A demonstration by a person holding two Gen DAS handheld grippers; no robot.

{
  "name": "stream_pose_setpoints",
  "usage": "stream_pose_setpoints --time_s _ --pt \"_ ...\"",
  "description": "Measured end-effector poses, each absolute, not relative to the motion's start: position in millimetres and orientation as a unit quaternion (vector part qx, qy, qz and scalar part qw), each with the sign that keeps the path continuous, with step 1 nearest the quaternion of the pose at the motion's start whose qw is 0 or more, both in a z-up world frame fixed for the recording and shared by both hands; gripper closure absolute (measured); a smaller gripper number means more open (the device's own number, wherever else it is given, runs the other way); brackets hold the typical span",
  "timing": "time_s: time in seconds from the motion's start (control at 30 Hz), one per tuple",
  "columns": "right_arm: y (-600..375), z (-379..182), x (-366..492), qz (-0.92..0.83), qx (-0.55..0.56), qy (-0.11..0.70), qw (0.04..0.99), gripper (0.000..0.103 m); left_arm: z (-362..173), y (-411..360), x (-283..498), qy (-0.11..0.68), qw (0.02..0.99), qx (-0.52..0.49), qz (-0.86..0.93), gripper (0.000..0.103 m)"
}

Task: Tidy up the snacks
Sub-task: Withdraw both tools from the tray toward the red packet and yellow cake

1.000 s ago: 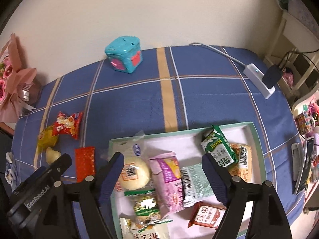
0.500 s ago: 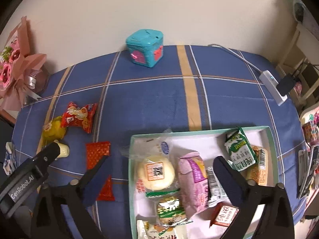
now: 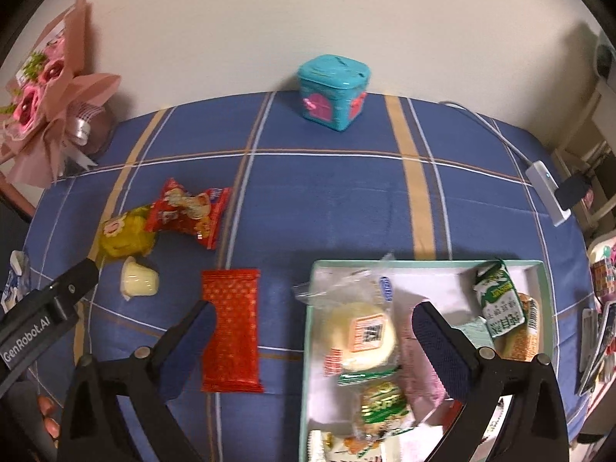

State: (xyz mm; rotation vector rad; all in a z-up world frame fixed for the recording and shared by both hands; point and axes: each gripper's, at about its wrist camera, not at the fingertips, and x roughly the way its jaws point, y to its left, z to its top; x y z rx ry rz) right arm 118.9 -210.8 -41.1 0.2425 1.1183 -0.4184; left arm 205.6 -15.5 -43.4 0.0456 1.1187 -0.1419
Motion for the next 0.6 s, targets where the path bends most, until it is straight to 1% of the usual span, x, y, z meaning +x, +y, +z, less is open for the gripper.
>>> stream_pose_setpoints --time_s 0.23,0.6 --pt "-181.8 -47.0 130.2 -0.169 0.098 0.529 0.826 0.000 -42.9 9.2 214.3 0.528 0.848 0.013 -0.047 0.002" --pt "-156.5 -90.0 148.0 -0.145 0.088 0.569 0.804 0.000 -67.0 15.9 222.3 0.549 0.834 0.019 -0.047 0.002"
